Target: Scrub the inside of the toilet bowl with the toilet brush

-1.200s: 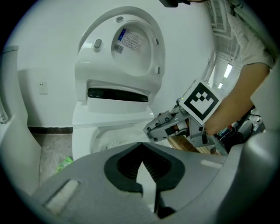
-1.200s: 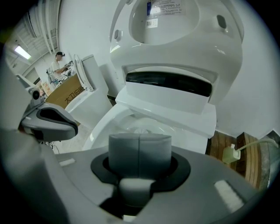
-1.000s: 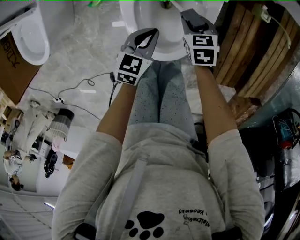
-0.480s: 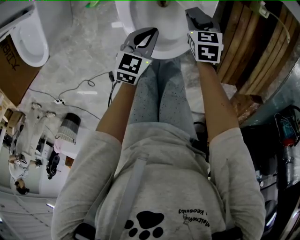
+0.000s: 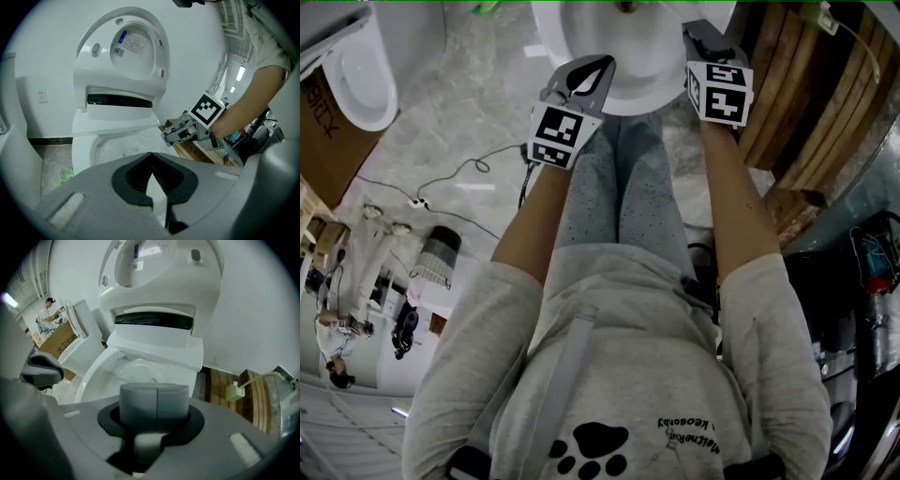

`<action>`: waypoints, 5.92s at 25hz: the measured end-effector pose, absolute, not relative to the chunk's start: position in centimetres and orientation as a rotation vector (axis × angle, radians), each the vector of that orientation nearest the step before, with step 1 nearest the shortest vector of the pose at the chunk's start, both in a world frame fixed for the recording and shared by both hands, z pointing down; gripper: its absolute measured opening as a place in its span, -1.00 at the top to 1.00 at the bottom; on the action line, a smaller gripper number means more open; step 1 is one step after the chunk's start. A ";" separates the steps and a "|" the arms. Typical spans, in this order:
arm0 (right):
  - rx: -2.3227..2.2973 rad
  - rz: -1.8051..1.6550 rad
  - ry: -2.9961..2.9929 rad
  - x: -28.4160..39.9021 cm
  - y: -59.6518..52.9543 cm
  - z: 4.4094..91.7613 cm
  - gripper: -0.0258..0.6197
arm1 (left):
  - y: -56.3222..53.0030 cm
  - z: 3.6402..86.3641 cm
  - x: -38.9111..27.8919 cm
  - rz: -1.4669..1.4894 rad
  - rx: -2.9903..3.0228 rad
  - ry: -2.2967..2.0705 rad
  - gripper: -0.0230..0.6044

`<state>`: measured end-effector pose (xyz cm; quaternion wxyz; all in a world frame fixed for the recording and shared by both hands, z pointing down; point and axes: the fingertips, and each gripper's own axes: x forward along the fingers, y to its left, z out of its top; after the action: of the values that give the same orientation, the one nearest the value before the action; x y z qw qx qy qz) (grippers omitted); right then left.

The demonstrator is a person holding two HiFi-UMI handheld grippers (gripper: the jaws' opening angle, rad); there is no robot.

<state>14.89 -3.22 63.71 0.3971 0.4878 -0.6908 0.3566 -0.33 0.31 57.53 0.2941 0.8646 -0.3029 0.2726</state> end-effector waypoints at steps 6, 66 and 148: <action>1.248 0.922 -1.723 15.6 -2.2 63.9 0.45 | 1.2 57.4 -0.1 0.725 2.305 -0.801 0.94; 1.160 1.049 -1.664 10.6 12.8 63.9 0.46 | 7.7 56.8 -0.8 0.738 2.336 -0.763 0.94; 1.125 0.982 -1.705 8.5 -3.9 66.1 0.46 | -1.7 59.5 -4.3 0.730 2.248 -0.807 0.94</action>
<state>8.53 -3.86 66.06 0.4237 0.4495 -0.6814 0.3925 -4.33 -1.72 59.49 0.3165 0.8537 -0.3066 0.2774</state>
